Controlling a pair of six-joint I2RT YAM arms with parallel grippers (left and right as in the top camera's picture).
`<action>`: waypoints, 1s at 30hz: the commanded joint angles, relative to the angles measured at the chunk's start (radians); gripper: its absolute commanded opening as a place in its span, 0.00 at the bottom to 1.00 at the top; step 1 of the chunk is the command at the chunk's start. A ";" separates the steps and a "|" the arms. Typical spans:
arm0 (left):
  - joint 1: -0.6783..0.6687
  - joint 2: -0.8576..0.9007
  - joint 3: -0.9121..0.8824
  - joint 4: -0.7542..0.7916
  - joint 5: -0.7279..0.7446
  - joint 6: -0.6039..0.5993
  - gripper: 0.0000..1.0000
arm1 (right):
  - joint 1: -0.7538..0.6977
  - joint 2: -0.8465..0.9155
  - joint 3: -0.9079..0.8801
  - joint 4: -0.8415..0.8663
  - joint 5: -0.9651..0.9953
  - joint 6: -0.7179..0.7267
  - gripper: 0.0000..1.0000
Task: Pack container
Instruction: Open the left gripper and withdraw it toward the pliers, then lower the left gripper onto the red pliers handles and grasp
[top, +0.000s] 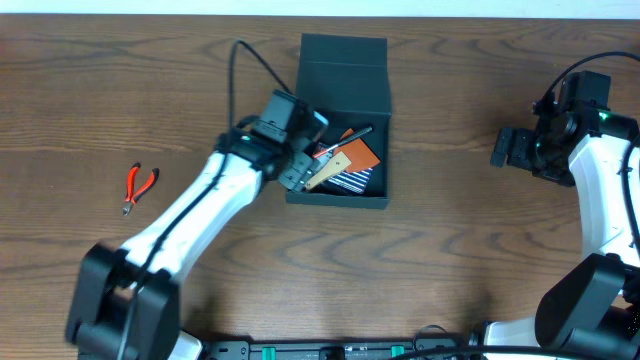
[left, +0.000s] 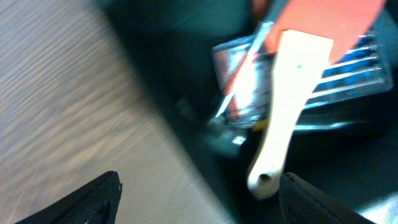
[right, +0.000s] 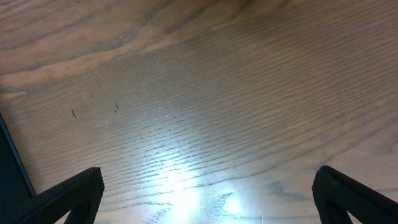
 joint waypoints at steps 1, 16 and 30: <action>0.084 -0.131 0.094 -0.069 -0.105 -0.178 0.83 | 0.005 0.007 -0.005 0.002 -0.007 -0.012 0.99; 0.661 -0.303 0.079 -0.364 -0.096 -0.209 0.99 | 0.005 0.007 -0.005 0.001 -0.008 -0.012 0.99; 0.671 -0.065 -0.119 -0.183 -0.049 0.246 0.99 | 0.005 0.007 -0.005 -0.006 -0.008 -0.012 0.99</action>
